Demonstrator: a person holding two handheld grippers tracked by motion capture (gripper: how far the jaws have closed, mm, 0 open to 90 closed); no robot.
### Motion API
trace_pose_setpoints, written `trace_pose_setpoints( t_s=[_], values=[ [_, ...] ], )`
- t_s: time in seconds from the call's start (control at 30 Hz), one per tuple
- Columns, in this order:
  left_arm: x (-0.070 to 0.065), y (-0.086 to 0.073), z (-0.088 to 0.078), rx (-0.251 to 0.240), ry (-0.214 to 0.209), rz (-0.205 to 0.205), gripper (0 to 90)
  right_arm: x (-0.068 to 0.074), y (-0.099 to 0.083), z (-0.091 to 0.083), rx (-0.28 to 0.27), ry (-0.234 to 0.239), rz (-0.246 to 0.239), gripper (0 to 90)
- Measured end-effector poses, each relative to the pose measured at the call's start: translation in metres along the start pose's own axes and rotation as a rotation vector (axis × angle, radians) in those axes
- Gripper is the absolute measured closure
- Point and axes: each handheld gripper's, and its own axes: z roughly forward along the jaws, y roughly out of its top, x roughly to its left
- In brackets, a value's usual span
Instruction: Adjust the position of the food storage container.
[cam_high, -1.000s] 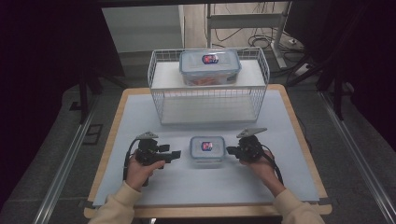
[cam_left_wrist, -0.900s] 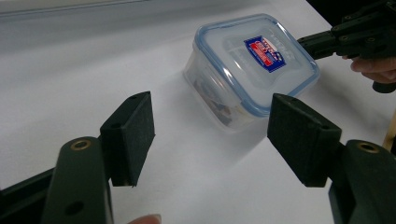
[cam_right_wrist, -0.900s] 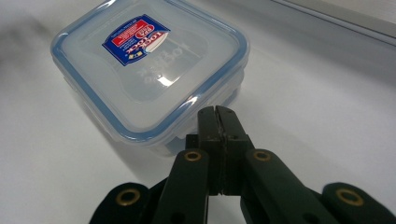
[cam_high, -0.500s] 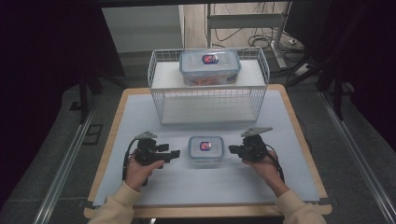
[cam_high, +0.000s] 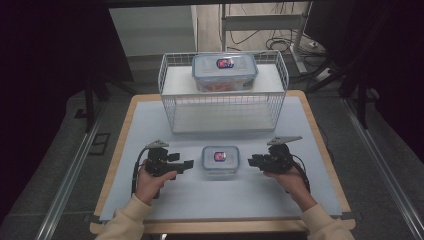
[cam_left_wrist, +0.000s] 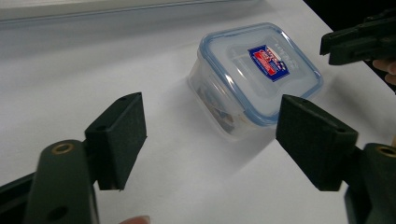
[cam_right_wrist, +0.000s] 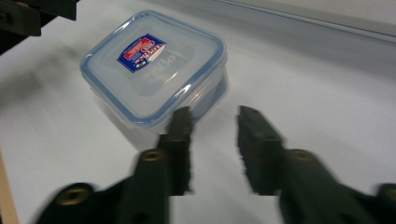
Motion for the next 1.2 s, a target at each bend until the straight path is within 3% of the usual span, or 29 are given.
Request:
trace_pose_setpoints(
  t_s=[0.1,0.17,0.3,0.73,1.2],
  values=[
    [-0.001,0.000,0.001,0.003,-0.002,-0.012,21.0,-0.001,0.001,0.000,-0.012,0.011,0.027,46.4],
    [-0.001,0.001,0.003,0.005,-0.005,-0.018,20.6,-0.002,0.001,0.000,-0.017,0.019,0.034,44.7],
    [-0.001,0.002,0.010,0.013,-0.061,-0.062,20.2,-0.003,0.003,0.002,-0.038,0.068,0.083,37.0],
    [0.000,0.008,0.027,0.029,-0.097,-0.116,20.7,-0.005,0.005,0.008,-0.040,0.106,0.131,33.8],
    [-0.002,0.016,0.045,0.041,-0.111,-0.132,22.6,-0.001,0.006,0.021,-0.010,0.113,0.143,32.7]
  ],
)
